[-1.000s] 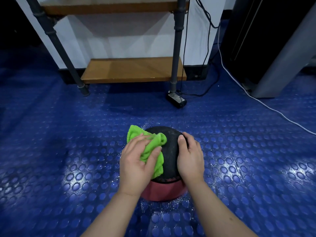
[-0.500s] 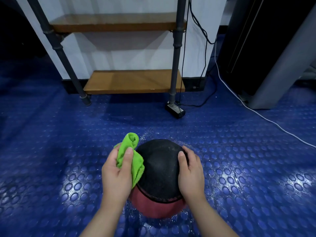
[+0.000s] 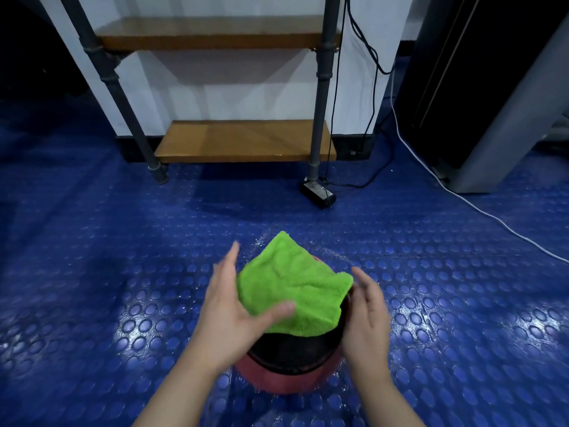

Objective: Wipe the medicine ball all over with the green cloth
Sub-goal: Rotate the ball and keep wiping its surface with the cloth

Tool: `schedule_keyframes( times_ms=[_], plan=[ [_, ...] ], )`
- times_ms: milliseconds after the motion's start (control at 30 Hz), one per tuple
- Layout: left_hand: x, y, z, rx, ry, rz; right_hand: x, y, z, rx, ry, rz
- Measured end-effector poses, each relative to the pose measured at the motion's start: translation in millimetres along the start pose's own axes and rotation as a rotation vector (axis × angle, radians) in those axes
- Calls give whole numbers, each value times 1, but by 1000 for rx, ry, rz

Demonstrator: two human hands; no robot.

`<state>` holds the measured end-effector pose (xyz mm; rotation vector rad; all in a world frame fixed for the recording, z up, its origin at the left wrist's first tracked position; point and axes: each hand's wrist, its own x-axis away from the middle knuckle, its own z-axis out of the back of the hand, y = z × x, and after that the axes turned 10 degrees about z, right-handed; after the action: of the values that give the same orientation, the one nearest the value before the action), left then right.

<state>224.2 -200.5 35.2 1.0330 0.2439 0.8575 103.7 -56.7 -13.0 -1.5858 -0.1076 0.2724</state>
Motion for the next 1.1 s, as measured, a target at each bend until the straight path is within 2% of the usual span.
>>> schedule_keyframes(
  times_ms=[67, 133, 200, 267, 300, 333, 433, 567, 633, 667, 800, 833, 900, 1033, 1100],
  plan=[
    [5, -12, -4, -2, -119, 68, -5, -21, 1, -103, 92, -67],
    [9, -16, -16, -11, -97, 11, -6, -52, -8, 92, 55, 175],
    [8, -15, -25, -6, -62, -38, -4, -74, -24, 481, -246, 434],
    [7, -19, -31, 38, -73, -64, -3, -73, -37, 944, -625, 396],
    [6, -23, -34, 54, -71, -53, -2, -69, -39, 1099, -731, 347],
    [6, -26, -37, 65, -59, -21, -4, -60, -37, 1156, -755, 334],
    [10, -33, -44, 112, -40, 75, -8, -44, -20, 1040, -641, 424],
    [13, -35, -51, 65, -43, 53, -23, -31, -2, 727, -499, 431],
    [13, -33, -51, 63, -35, 41, -29, -32, -2, 693, -464, 422],
    [12, -31, -51, 57, -28, 34, -33, -35, -4, 703, -452, 381],
    [11, -29, -48, 53, -54, 46, -56, -53, -10, 749, -395, 1],
    [10, -30, -47, 62, -67, 56, -57, -54, -11, 751, -392, -26],
    [7, -32, -43, 60, -85, 79, -48, -53, -12, 745, -387, 37],
    [-3, -34, -34, 84, -119, 86, -5, -36, -1, 687, -402, 303],
    [-7, -34, -31, 104, -131, 73, 3, -32, 5, 671, -423, 345]
  ],
)
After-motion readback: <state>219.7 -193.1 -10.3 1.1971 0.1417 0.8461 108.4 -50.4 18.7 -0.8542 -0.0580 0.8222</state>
